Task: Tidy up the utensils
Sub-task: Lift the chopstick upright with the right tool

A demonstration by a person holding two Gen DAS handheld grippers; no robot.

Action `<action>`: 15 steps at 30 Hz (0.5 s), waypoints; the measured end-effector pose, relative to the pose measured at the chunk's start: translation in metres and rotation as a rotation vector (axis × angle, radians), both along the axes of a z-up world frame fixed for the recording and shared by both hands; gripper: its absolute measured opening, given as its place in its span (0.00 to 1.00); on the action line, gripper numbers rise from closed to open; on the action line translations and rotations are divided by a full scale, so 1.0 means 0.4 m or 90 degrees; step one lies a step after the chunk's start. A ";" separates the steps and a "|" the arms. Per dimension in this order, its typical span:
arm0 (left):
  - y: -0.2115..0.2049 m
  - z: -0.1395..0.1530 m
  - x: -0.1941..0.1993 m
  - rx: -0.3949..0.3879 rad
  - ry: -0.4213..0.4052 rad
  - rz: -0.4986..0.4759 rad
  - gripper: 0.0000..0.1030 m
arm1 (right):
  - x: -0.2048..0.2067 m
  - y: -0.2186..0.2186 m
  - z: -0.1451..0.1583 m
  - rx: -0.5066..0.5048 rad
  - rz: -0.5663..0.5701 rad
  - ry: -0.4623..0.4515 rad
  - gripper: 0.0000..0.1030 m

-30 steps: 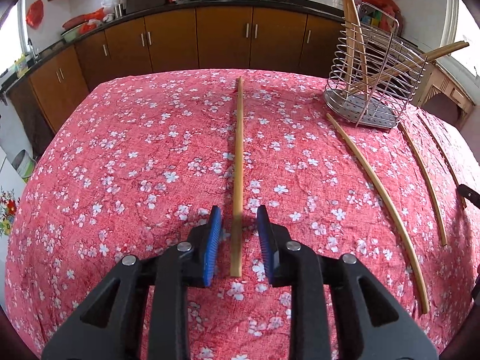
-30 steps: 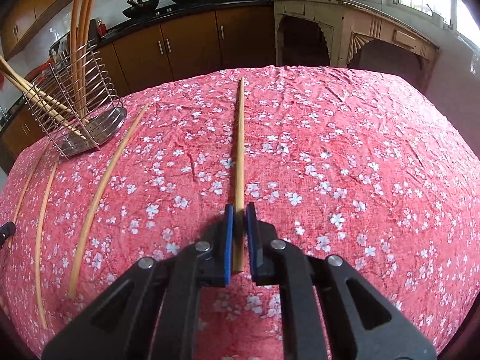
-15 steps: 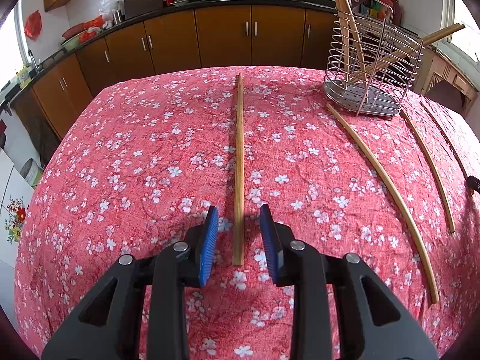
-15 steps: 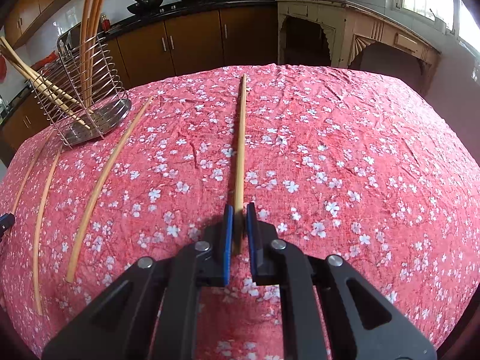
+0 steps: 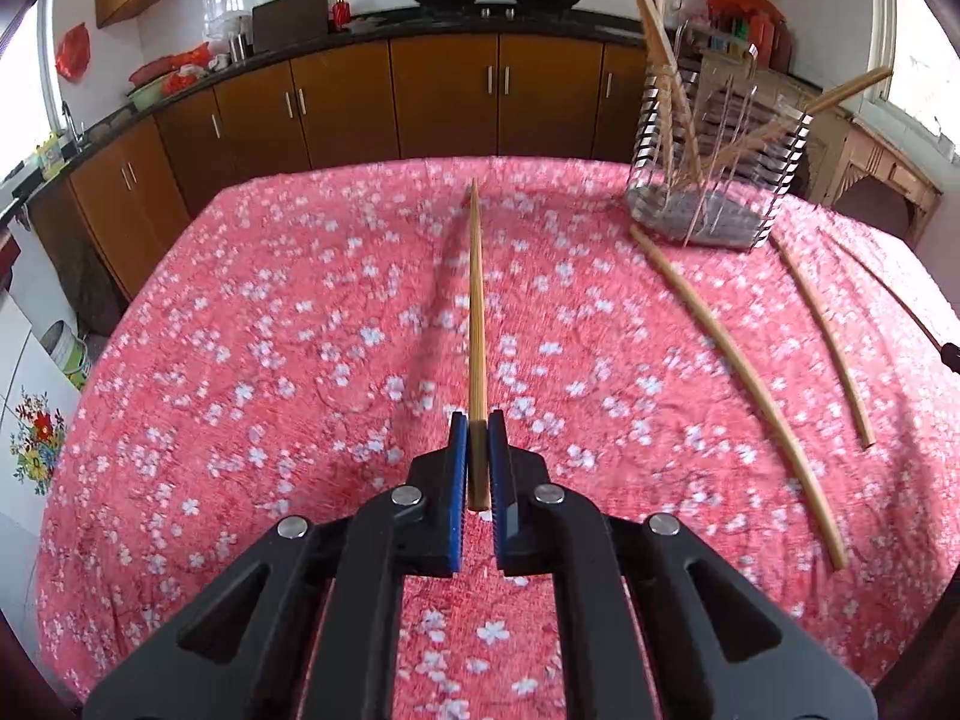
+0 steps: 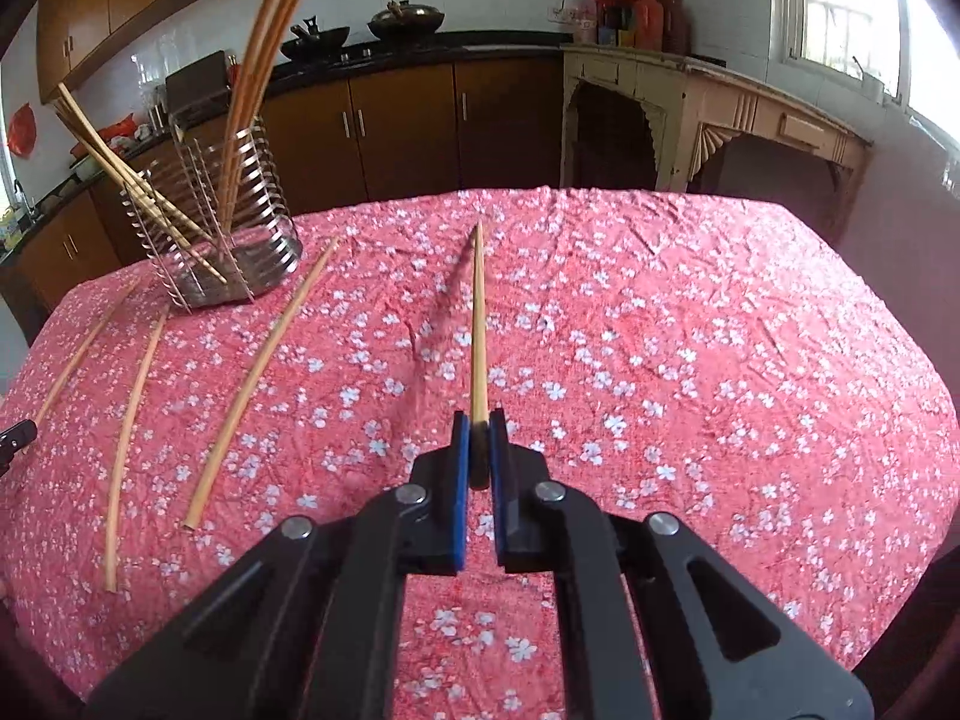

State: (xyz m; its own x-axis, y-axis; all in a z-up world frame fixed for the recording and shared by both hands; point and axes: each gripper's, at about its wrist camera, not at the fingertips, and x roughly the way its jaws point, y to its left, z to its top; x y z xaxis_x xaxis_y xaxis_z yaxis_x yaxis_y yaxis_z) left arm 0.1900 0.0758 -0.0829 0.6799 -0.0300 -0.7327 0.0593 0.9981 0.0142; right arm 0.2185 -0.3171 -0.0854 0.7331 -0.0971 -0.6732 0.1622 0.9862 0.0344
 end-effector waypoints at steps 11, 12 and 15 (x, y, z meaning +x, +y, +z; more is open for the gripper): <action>-0.002 0.240 -0.046 -0.037 -0.147 -0.008 0.07 | -0.053 0.005 0.202 -0.013 0.014 -0.117 0.07; -0.002 0.261 -0.041 -0.039 -0.156 -0.005 0.07 | -0.051 0.006 0.216 -0.013 0.014 -0.125 0.07; -0.002 0.302 -0.028 -0.052 -0.171 0.007 0.07 | -0.039 0.010 0.263 -0.015 0.014 -0.152 0.07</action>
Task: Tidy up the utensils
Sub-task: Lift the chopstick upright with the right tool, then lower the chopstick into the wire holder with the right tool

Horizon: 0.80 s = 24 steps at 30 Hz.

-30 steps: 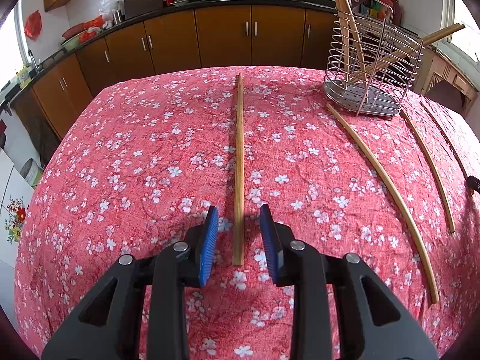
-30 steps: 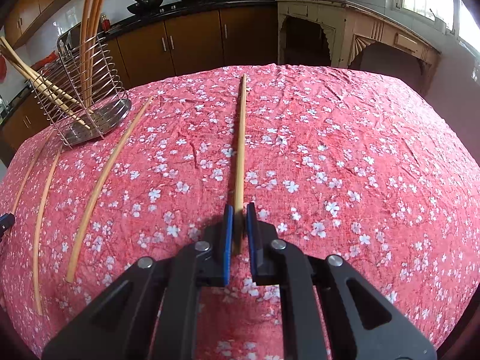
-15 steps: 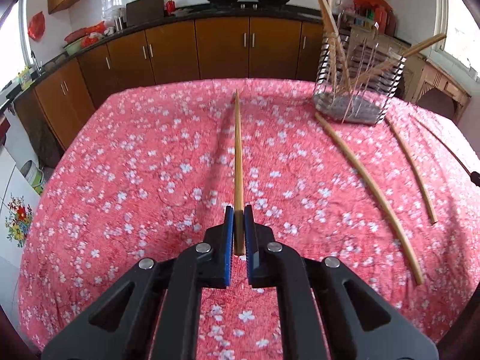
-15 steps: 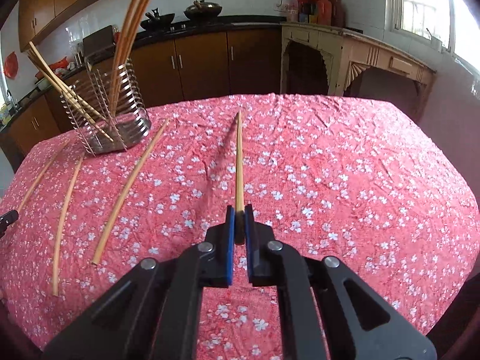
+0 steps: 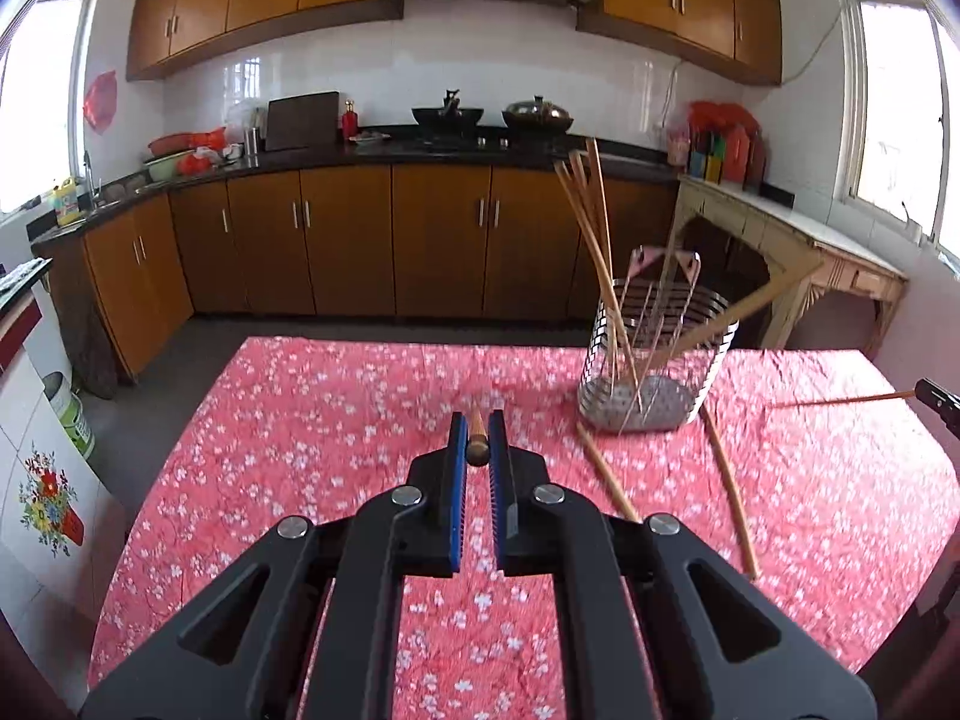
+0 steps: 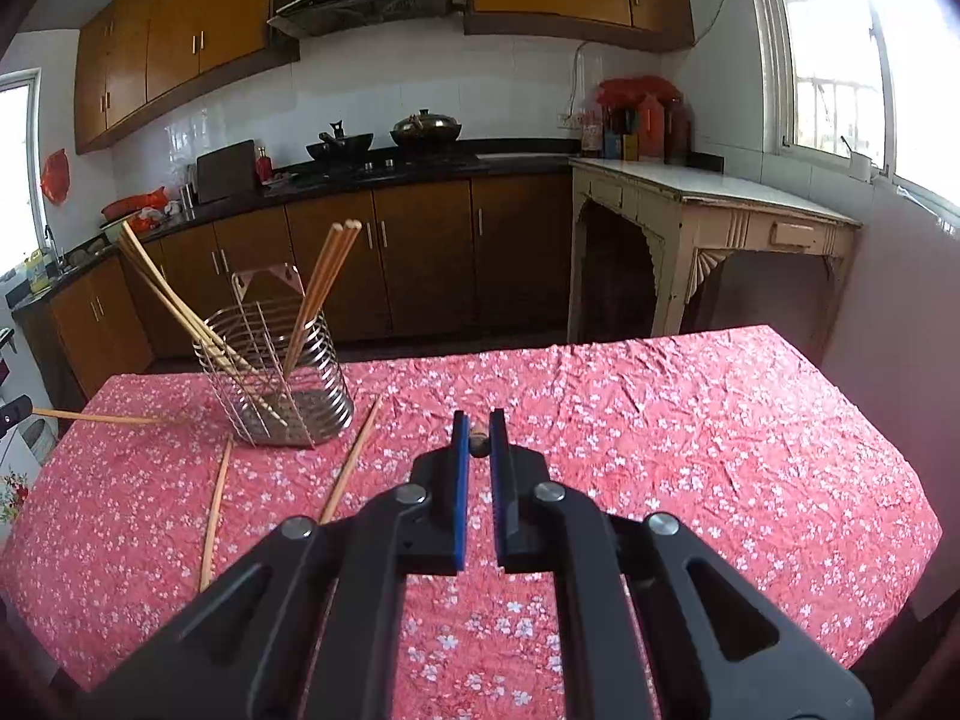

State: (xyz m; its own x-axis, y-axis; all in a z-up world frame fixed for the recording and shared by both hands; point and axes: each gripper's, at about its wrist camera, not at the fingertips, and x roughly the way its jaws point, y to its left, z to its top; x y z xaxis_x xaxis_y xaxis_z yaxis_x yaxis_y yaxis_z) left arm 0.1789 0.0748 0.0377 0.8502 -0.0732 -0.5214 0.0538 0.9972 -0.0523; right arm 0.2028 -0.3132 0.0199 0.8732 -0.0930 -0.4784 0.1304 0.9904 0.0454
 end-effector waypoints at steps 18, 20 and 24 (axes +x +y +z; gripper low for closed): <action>-0.027 0.121 0.030 -0.013 -0.047 0.002 0.07 | 0.059 0.057 0.192 0.040 0.073 -0.062 0.07; -0.033 0.132 0.029 -0.012 -0.052 0.000 0.07 | 0.055 0.066 0.211 0.050 0.089 -0.062 0.07; -0.054 0.177 0.030 -0.018 -0.066 -0.009 0.07 | 0.047 0.089 0.270 0.072 0.121 -0.071 0.07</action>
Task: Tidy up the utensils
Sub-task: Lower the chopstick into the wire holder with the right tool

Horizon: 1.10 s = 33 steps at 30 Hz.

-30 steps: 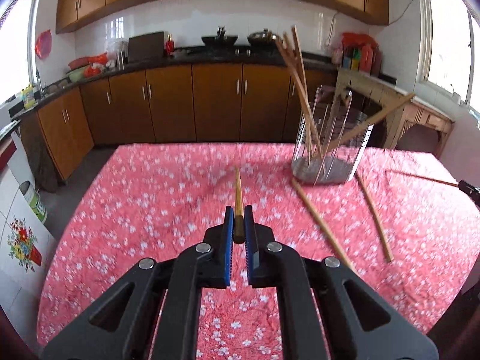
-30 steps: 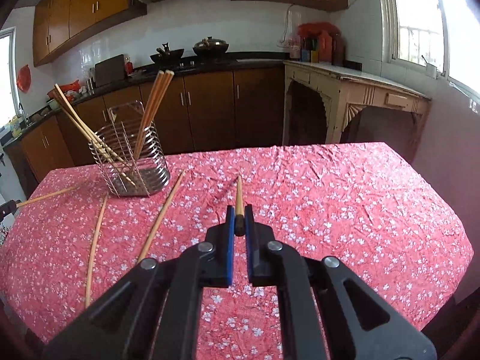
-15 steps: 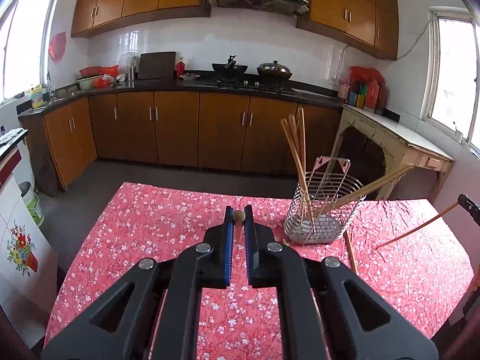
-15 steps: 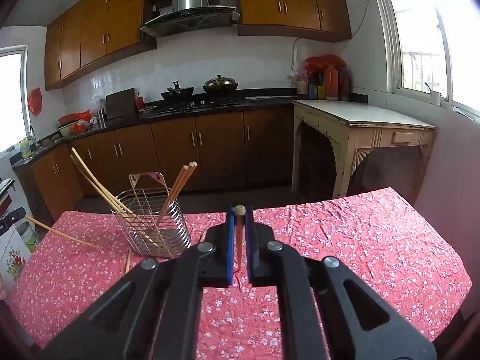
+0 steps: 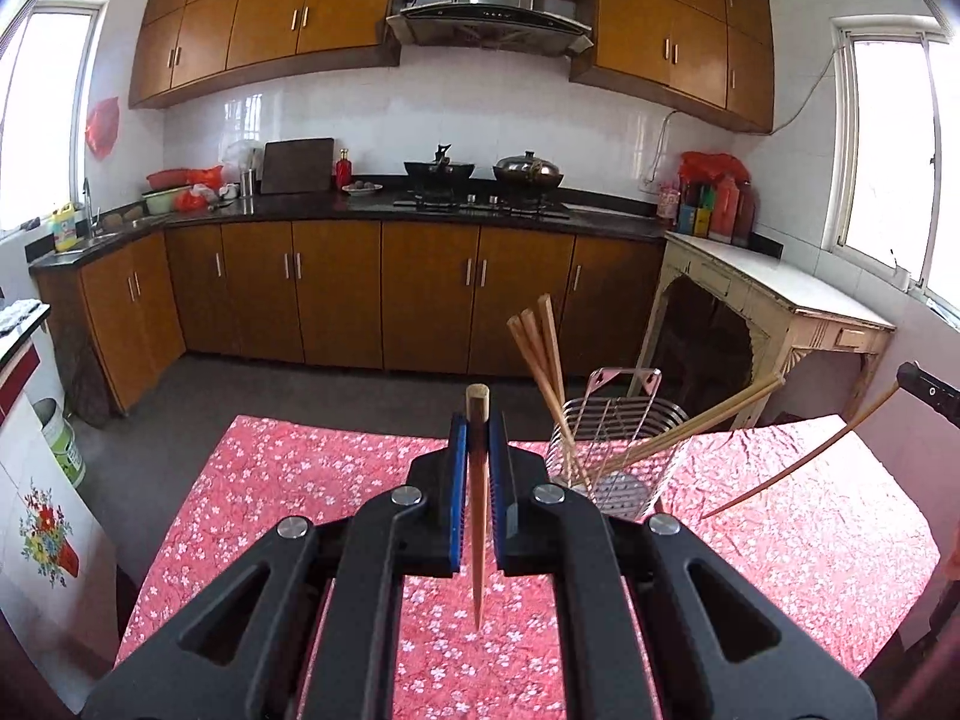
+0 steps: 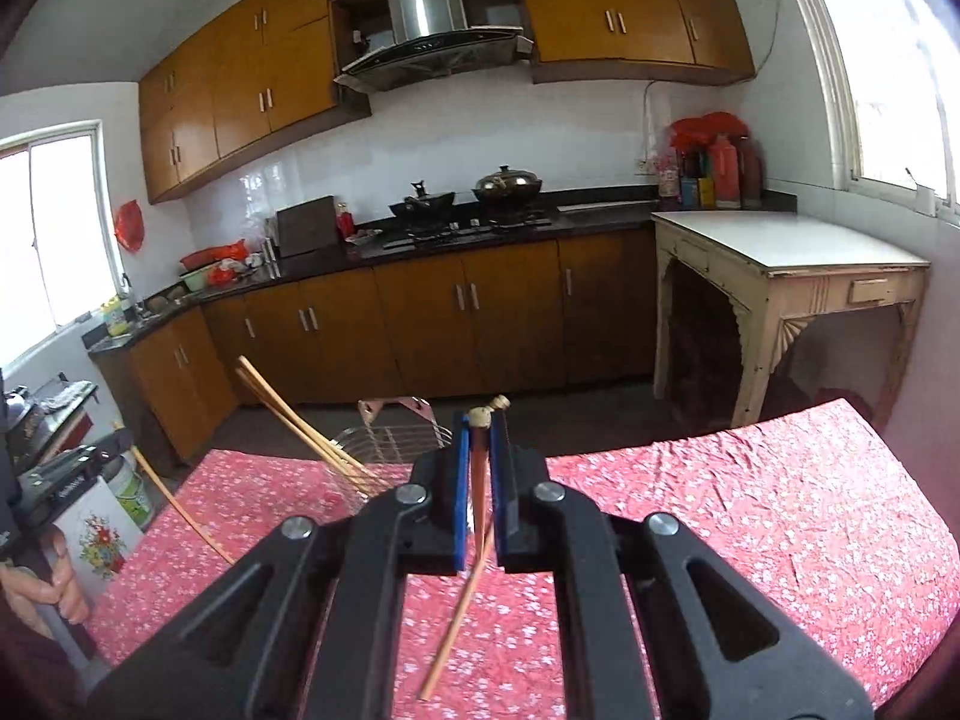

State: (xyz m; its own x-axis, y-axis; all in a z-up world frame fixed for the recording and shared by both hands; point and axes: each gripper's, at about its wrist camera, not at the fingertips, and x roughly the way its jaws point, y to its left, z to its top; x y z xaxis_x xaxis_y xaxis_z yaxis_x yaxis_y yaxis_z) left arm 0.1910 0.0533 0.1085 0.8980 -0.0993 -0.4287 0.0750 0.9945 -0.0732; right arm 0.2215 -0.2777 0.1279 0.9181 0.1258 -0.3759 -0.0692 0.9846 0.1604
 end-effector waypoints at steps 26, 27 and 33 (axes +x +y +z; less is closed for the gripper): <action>-0.197 0.221 0.201 -0.057 -0.123 0.018 0.07 | 0.282 0.125 0.144 -0.018 0.053 0.007 0.07; -0.197 0.212 0.211 -0.060 -0.118 0.018 0.07 | 0.298 0.123 0.132 -0.016 0.056 0.015 0.07; -0.220 0.136 0.284 -0.051 -0.076 0.019 0.07 | 0.379 0.119 0.060 0.006 0.078 0.066 0.07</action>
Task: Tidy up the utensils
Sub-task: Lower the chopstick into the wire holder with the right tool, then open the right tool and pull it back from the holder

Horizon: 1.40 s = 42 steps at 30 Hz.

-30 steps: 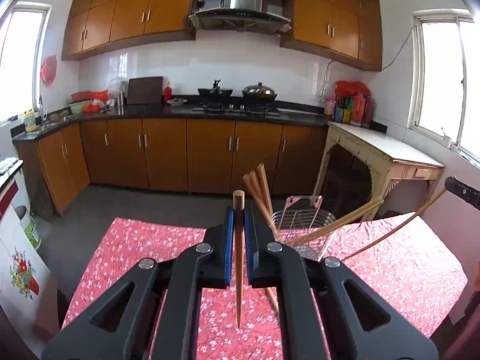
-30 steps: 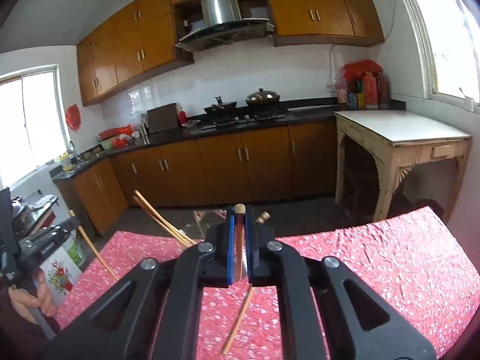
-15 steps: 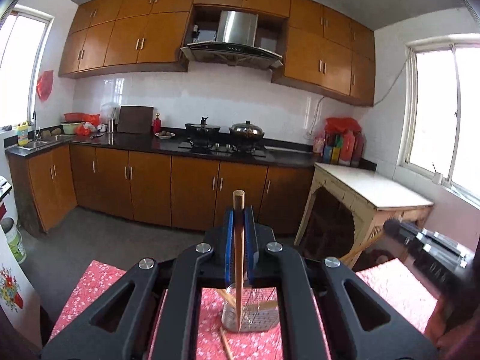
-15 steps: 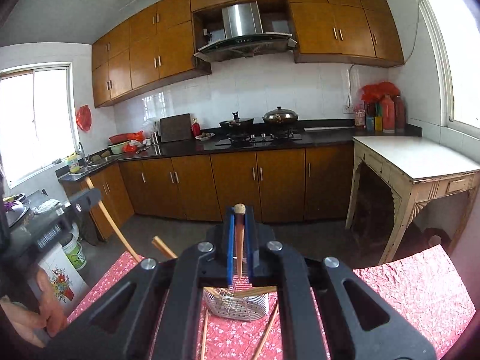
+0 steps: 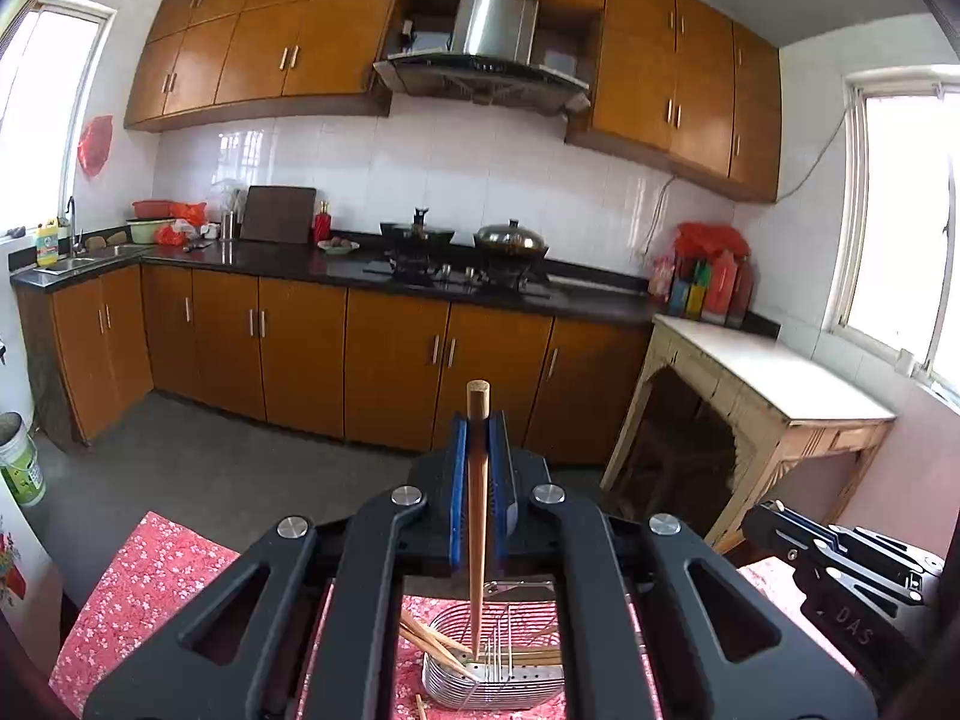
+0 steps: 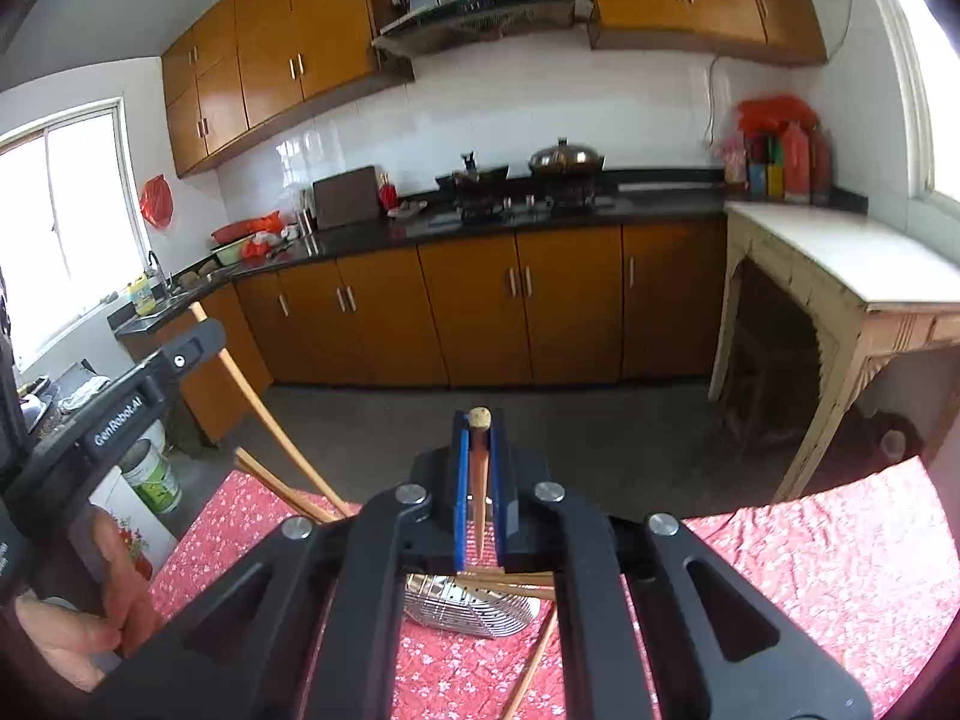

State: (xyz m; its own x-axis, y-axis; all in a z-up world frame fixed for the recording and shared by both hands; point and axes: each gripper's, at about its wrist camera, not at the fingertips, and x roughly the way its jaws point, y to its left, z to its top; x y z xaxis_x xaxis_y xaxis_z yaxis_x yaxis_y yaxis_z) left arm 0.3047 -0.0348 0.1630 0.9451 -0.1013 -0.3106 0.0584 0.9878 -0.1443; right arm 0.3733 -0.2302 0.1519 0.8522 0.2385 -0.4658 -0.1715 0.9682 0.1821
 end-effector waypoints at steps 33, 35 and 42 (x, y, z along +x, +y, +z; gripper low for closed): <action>0.058 0.009 -0.068 0.064 0.001 0.061 0.59 | -0.076 -0.034 -0.029 -0.038 -0.125 -0.031 0.57; 0.062 0.011 -0.087 0.070 -0.002 0.064 0.59 | -0.095 -0.038 -0.022 -0.039 -0.131 -0.030 0.57; 0.091 0.000 -0.165 0.074 0.004 0.073 0.62 | -0.180 -0.067 -0.030 -0.034 -0.157 -0.026 0.57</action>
